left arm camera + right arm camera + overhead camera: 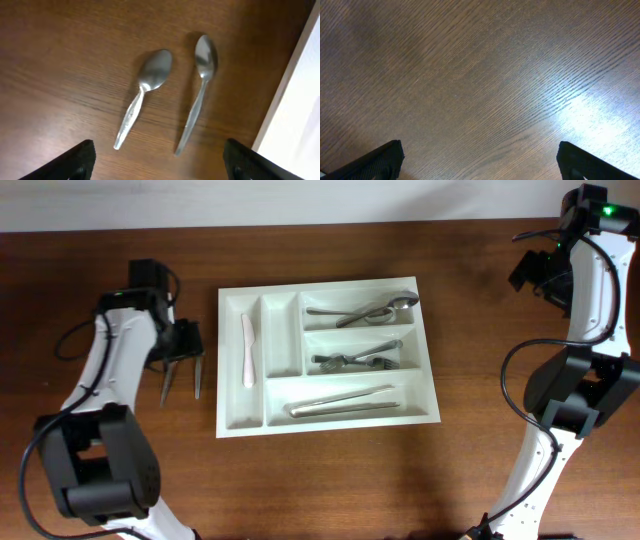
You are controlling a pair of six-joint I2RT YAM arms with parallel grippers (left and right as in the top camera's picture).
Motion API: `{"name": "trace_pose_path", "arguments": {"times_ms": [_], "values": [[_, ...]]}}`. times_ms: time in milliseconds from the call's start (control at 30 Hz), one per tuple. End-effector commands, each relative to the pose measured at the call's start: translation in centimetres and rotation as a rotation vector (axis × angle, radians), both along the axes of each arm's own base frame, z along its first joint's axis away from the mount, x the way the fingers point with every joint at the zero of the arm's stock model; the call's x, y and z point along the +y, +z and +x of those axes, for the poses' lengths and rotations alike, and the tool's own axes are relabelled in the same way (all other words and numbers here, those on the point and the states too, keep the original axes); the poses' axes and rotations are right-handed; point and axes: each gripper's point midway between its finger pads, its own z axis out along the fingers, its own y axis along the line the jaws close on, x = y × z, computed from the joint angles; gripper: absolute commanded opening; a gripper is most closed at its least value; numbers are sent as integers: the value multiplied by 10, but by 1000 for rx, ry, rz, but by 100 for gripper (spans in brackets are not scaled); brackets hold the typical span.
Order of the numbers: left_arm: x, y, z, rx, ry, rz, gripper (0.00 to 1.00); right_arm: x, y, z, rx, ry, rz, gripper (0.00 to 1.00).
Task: Pack container
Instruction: 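Lower the left gripper onto a small spoon and grasp it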
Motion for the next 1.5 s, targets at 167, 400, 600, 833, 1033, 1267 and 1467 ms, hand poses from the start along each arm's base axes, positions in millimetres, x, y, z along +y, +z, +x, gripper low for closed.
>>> {"name": "trace_pose_path", "arguments": {"times_ms": [167,400,600,833,1033,1267,1467], "values": [[-5,-10,4,23,-178,-48,84,-3,12,-1,-19,-8,-26,99],[17,-19,5,29,-128,-36,84,-3,12,-1,-20,-8,-25,99],[43,-30,-4,60,-78,-62,84,-3,12,-1,-19,-8,-26,99],[48,-51,-13,121,-107,-99,84,-3,12,-1,-19,-8,-26,99],[46,-66,-20,176,-135,-114,83,-3,12,-1,-19,-8,-26,99],[46,-67,-20,181,-157,-113,74,-3,12,-1,-20,-8,-25,99],[44,-68,-21,183,-176,-121,74,-3,12,-1,-19,-8,-26,99]]}}
